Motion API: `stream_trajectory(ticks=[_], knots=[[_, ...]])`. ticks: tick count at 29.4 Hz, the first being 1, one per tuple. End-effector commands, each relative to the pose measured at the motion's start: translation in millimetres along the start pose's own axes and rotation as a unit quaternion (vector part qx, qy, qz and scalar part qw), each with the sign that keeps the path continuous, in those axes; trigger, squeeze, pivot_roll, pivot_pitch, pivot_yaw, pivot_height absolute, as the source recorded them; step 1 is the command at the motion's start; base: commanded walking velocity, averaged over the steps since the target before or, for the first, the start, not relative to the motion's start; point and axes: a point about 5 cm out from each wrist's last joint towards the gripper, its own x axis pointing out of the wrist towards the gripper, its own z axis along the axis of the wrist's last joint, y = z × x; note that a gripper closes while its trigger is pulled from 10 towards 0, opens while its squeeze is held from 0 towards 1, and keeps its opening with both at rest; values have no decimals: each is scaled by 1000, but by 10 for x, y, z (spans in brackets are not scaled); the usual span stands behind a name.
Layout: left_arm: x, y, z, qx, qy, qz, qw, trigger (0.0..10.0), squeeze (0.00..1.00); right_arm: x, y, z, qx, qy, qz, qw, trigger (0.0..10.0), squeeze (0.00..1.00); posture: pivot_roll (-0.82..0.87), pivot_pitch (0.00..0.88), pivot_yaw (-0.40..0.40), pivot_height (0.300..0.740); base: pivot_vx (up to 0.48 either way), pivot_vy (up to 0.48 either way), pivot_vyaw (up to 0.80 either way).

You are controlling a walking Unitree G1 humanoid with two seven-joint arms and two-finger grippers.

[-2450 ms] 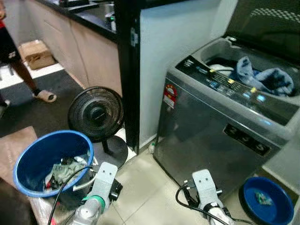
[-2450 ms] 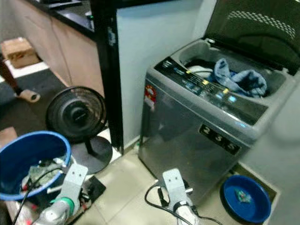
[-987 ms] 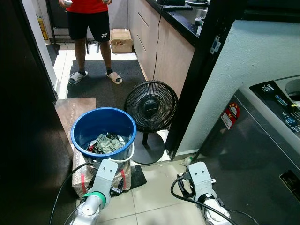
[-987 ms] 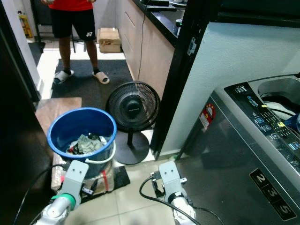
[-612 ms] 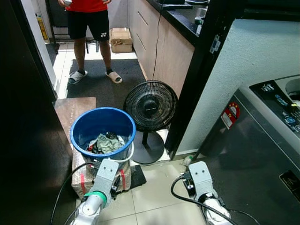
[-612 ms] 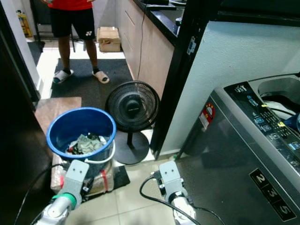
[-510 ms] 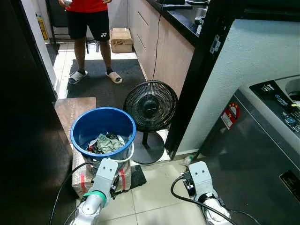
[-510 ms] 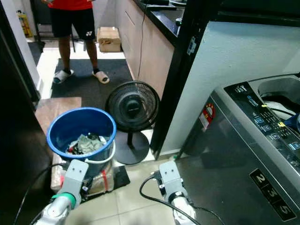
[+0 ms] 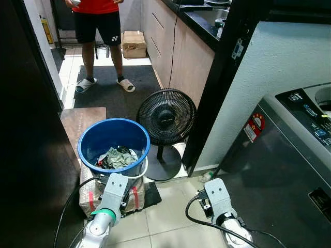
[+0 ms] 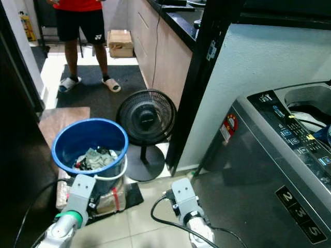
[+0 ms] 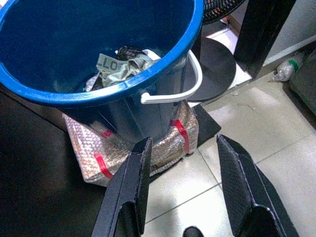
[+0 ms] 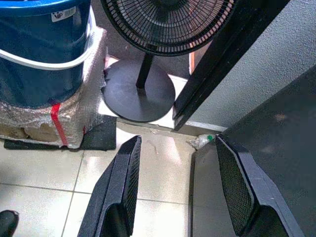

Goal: Clothes washing

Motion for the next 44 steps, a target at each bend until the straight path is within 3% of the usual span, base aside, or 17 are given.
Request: stream_trajectory(ticks=[1, 9, 13, 26, 44], knots=[[-7, -19, -38, 6, 3, -3, 1000, 10000, 0, -12, -15, -26, -2, 4, -1, 1000, 10000, 0, 95, 28, -32, 735, 0, 0, 0], [-4, -12, -32, 2, 1, 0, 1000, 10000, 0, -7, -13, -15, -11, 1, 2, 1000, 10000, 0, 95, 28, -33, 735, 420, 0, 0], [-1, -10, -30, 2, 0, 1, 1000, 10000, 0, -8, 5, -15, -29, 1, 6, 1000, 10000, 0, 95, 28, -33, 735, 480, 0, 794], [7, -13, -29, 0, 1, 3, 1000, 10000, 0, -7, 7, -18, -26, 2, 8, 1000, 10000, 0, 94, 27, -34, 735, 435, 0, 611], [33, -30, -14, 4, 3, 3, 1000, 10000, 0, -1, -10, -16, -28, 3, 8, 1000, 10000, 0, 89, 17, -34, 735, 0, 0, 0]])
